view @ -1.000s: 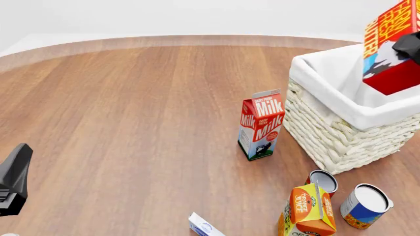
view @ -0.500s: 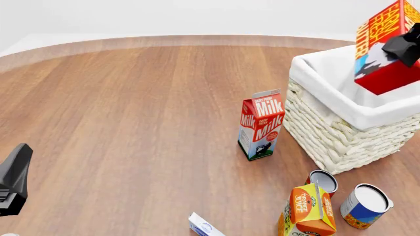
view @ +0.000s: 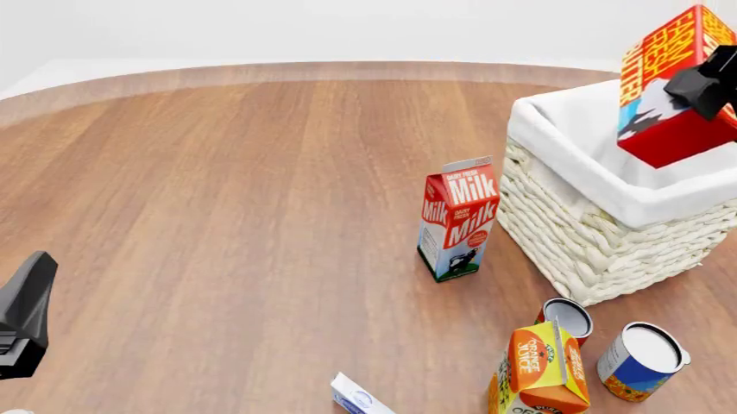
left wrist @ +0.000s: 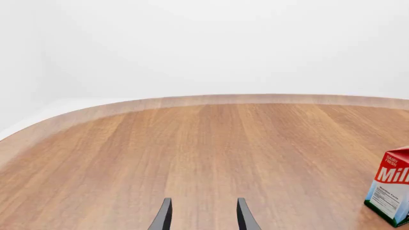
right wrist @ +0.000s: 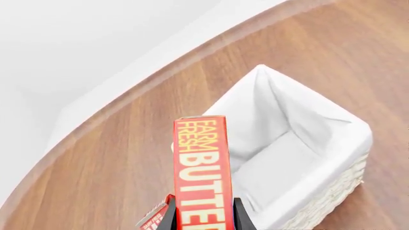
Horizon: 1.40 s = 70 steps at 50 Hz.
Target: Pick up the cream cheese box and the butter, and put them in the basket.
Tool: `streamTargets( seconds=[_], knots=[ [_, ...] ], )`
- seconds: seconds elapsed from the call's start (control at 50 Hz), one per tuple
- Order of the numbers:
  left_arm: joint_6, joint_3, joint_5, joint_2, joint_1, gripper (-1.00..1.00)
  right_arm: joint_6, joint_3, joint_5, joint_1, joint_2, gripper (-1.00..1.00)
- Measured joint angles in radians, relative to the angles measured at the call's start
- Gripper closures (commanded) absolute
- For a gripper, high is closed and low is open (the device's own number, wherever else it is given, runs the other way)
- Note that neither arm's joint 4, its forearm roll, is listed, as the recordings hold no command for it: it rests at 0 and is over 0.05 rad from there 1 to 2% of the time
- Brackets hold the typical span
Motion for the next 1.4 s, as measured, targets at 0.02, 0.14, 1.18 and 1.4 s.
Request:
streamTargets(
  seconds=[0.02, 0.14, 1.18, 1.4],
  knots=[
    [0.0, 0.0, 0.0, 0.0, 0.0, -1.0, 0.0, 0.0, 0.001, 0.0, -0.001, 1.0],
    [0.0, 0.0, 0.0, 0.0, 0.0, -1.0, 0.005, 0.003, 0.005, -0.003, -0.009, 1.0],
    [0.0, 0.0, 0.0, 0.0, 0.0, -1.0, 0.085, 0.017, -0.083, -0.018, 0.038, 1.0],
    [0.0, 0.0, 0.0, 0.0, 0.0, -1.0, 0.095, 0.016, -0.083, -0.023, 0.032, 1.0]
  ],
)
